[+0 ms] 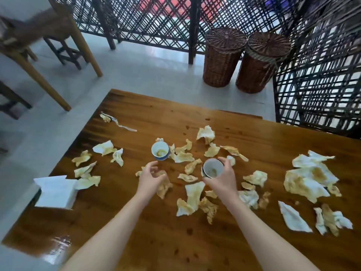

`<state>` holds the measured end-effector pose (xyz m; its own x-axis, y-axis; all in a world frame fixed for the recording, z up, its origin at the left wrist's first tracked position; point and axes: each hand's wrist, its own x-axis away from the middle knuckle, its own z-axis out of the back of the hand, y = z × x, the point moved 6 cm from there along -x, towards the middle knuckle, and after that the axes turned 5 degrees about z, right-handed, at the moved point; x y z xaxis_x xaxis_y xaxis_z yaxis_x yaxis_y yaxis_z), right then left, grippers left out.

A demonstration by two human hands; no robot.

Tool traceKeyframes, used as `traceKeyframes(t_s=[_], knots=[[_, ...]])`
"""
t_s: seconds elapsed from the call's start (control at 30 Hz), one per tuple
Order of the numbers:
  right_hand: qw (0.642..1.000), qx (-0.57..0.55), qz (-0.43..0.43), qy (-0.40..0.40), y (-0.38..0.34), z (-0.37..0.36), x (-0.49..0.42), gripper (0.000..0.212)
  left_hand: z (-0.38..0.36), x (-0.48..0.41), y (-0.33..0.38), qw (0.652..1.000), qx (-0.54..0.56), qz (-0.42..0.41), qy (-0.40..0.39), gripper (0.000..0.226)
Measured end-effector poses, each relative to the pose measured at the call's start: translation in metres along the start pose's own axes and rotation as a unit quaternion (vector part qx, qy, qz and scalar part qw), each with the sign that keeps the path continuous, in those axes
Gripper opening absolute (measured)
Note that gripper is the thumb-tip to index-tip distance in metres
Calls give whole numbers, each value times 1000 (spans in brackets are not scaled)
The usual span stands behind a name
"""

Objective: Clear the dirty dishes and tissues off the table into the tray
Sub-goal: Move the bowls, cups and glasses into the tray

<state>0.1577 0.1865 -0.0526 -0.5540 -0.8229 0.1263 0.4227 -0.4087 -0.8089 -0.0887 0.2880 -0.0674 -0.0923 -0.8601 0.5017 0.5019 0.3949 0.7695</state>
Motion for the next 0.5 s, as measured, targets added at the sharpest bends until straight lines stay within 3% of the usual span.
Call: traceKeyframes(t_s=[0.23,0.5], knots=[[1000,6,-26,1,-8,-42,5,78,18,-57,-4,1000,-29,11,-6,87],[998,-8,-62,11,0,-41,24,77,-7,-90,14,998,-35,-50,-10,83]])
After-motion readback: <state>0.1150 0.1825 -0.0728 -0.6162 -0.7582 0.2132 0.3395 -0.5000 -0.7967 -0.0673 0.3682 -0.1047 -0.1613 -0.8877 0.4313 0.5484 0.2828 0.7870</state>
